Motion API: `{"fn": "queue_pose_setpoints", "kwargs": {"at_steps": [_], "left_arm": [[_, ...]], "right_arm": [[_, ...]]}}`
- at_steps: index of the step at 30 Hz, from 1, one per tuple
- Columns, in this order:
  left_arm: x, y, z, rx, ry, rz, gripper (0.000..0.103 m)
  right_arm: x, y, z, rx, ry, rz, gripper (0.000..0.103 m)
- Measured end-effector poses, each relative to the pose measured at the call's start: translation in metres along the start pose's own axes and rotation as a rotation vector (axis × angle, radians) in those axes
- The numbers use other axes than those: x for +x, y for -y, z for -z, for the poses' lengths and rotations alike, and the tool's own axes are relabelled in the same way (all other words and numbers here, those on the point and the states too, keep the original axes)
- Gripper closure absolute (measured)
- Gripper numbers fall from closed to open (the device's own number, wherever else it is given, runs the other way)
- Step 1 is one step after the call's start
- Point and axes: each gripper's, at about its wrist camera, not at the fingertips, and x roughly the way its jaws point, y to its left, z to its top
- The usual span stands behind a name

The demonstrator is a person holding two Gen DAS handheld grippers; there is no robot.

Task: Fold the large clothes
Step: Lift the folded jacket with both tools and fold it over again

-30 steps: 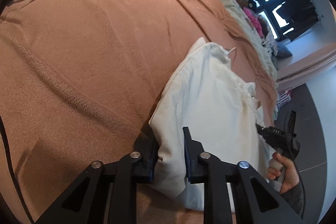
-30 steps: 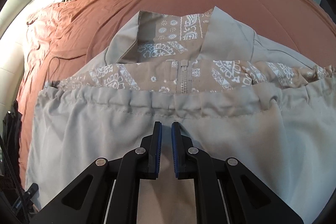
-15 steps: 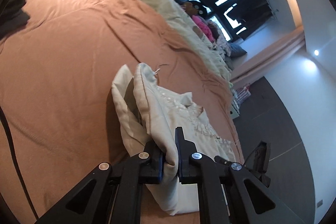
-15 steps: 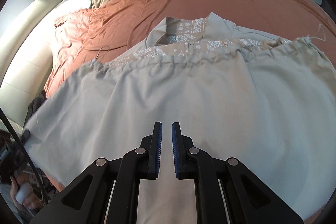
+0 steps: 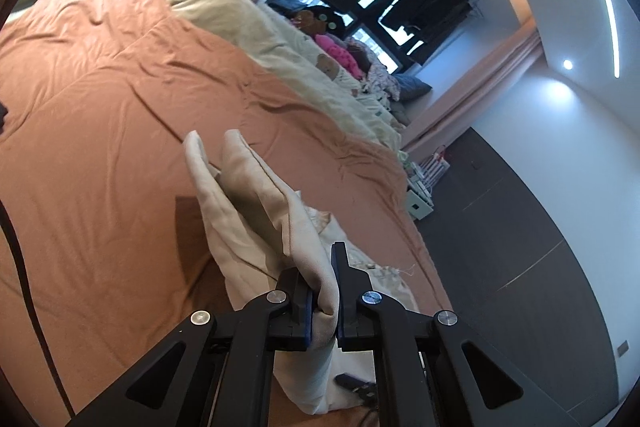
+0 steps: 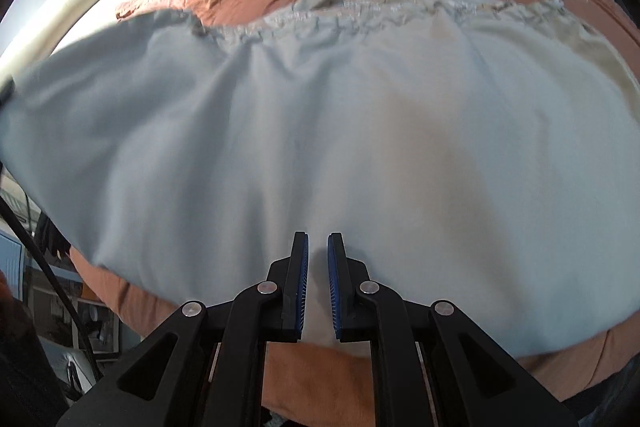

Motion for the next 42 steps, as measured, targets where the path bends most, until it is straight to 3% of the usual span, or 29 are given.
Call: {"fn": "queue_pose_setpoints", "kwargs": {"at_steps": [6, 12, 23, 24, 25, 26, 27, 33, 37, 38, 39, 41, 42], "left_arm": [[0.016, 0.054, -0.002, 0.076, -0.016, 0.034, 0.096], [0.036, 0.102, -0.001, 0.145, -0.044, 0.061, 0.096], [0.098, 0.186, 0.018, 0.264, -0.137, 0.103, 0.096], [0.108, 0.195, 0.023, 0.275, -0.153, 0.11, 0.096], [0.115, 0.2, 0.026, 0.282, -0.165, 0.114, 0.096], [0.124, 0.207, 0.031, 0.289, -0.181, 0.119, 0.096], [0.137, 0.216, 0.038, 0.298, -0.205, 0.128, 0.096], [0.206, 0.253, 0.09, 0.338, -0.355, 0.158, 0.096], [0.253, 0.271, 0.138, 0.399, -0.543, 0.196, 0.084], [0.262, 0.272, 0.149, 0.396, -0.592, 0.214, 0.076], [0.267, 0.272, 0.154, 0.396, -0.616, 0.217, 0.07], [0.268, 0.269, 0.157, 0.41, -0.61, 0.195, 0.043], [0.266, 0.265, 0.154, 0.411, -0.592, 0.187, 0.041]], "right_arm": [[0.014, 0.01, 0.013, 0.019, -0.01, -0.012, 0.096], [0.002, 0.021, 0.015, 0.065, -0.009, -0.106, 0.096], [-0.108, 0.093, 0.021, 0.164, 0.212, -0.187, 0.094], [-0.118, 0.103, 0.023, 0.175, 0.23, -0.19, 0.091], [-0.128, 0.114, 0.027, 0.189, 0.248, -0.194, 0.075], [-0.136, 0.122, 0.03, 0.202, 0.263, -0.194, 0.046], [-0.144, 0.131, 0.035, 0.23, 0.272, -0.197, 0.023], [-0.176, 0.185, 0.077, 0.334, 0.337, -0.168, 0.022], [-0.177, 0.222, 0.108, 0.431, 0.321, -0.135, 0.022], [-0.178, 0.23, 0.115, 0.444, 0.297, -0.136, 0.022], [-0.177, 0.239, 0.122, 0.469, 0.295, -0.133, 0.022], [-0.178, 0.248, 0.13, 0.498, 0.294, -0.134, 0.022], [-0.178, 0.25, 0.132, 0.508, 0.294, -0.136, 0.022]]}}
